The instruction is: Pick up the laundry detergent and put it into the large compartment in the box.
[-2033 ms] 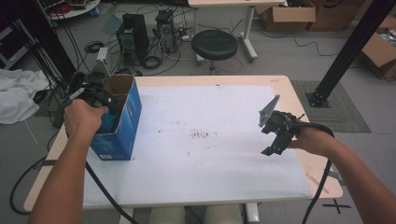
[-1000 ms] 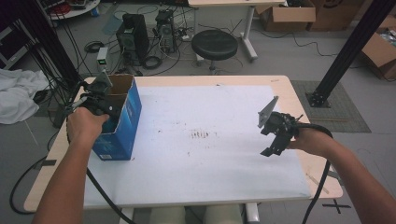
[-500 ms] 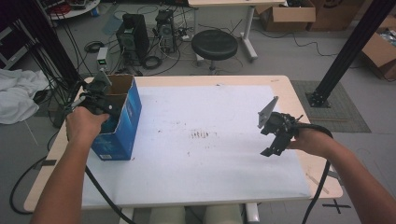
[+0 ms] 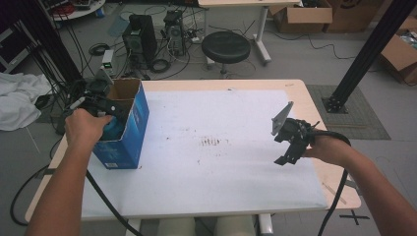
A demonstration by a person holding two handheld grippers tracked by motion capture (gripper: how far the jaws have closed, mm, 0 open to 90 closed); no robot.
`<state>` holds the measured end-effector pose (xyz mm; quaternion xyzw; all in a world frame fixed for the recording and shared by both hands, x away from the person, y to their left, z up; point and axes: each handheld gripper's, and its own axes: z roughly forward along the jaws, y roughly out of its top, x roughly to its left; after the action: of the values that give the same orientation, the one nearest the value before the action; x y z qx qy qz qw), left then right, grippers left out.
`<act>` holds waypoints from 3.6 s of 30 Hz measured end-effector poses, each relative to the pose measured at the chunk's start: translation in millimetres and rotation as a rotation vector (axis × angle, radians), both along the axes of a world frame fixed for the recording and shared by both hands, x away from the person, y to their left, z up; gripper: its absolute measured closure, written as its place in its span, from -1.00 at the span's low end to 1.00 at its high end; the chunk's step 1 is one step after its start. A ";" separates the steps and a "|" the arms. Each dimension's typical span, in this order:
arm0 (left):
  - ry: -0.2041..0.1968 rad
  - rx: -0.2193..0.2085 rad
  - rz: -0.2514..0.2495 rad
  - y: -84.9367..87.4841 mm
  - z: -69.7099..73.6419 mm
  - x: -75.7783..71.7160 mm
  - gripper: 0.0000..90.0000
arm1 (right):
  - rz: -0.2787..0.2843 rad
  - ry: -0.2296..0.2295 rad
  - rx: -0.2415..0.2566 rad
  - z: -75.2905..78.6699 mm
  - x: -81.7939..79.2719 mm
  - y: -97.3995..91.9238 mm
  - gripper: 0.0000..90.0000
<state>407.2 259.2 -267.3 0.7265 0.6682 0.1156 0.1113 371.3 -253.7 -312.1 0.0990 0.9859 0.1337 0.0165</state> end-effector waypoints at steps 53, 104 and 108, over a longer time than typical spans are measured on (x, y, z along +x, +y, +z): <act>-0.095 0.042 -0.329 -64.7 68.9 -20.5 -0.58 | -0.001 -0.011 -0.004 7.4 -6.3 1.3 -0.59; -0.044 0.127 -1.060 -198.9 34.3 -37.1 -0.57 | -0.017 0.007 0.003 9.3 -0.1 12.7 -0.59; -0.035 0.128 -1.101 -206.9 28.5 -36.0 -0.57 | -0.018 0.007 0.013 9.8 0.8 12.4 -0.59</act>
<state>371.2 52.3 -238.9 0.9718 0.1795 0.0927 0.1219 372.1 -241.2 -302.2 0.1085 0.9841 0.1397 0.0137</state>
